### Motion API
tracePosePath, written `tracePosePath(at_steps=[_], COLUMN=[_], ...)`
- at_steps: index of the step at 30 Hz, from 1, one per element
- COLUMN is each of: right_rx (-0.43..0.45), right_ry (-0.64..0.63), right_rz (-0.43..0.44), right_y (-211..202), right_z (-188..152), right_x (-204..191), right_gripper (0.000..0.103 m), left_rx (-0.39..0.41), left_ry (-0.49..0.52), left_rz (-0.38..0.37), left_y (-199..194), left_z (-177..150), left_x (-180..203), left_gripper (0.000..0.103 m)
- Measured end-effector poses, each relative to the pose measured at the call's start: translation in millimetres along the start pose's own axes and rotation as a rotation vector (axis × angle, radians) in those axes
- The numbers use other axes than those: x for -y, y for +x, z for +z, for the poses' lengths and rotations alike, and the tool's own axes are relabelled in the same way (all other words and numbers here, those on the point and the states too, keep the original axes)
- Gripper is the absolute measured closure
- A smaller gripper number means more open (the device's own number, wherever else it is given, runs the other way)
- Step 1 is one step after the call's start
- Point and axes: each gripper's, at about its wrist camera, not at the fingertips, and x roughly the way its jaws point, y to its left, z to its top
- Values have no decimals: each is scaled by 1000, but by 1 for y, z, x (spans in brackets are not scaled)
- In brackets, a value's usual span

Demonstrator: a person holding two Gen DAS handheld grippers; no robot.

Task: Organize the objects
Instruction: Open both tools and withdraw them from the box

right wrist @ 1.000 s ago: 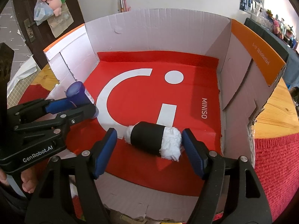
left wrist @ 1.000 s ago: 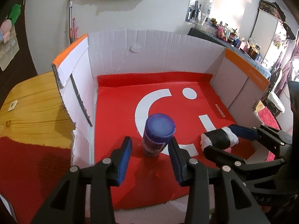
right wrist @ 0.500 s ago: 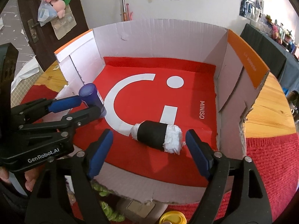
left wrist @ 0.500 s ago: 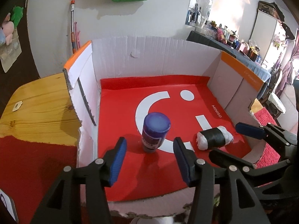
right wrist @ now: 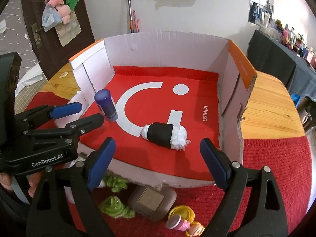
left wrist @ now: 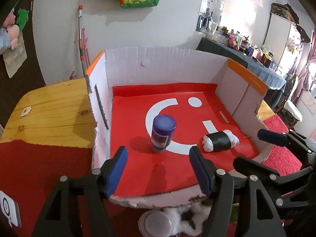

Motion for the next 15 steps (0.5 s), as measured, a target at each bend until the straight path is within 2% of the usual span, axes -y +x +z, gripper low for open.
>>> tracePosePath(at_steps=[3, 15], right_rx=[11, 38], right_ry=[-6, -6], right_rz=[-4, -9], right_y=[-7, -29], right_z=[-3, -16], right_x=[-2, -10], right_gripper=[9, 6], left_rx=[9, 51], left_ry=[-5, -10], left_rz=[4, 25], left_y=[-7, -32], left_z=[-3, -16], left_x=[-1, -2], left_gripper=[31, 15])
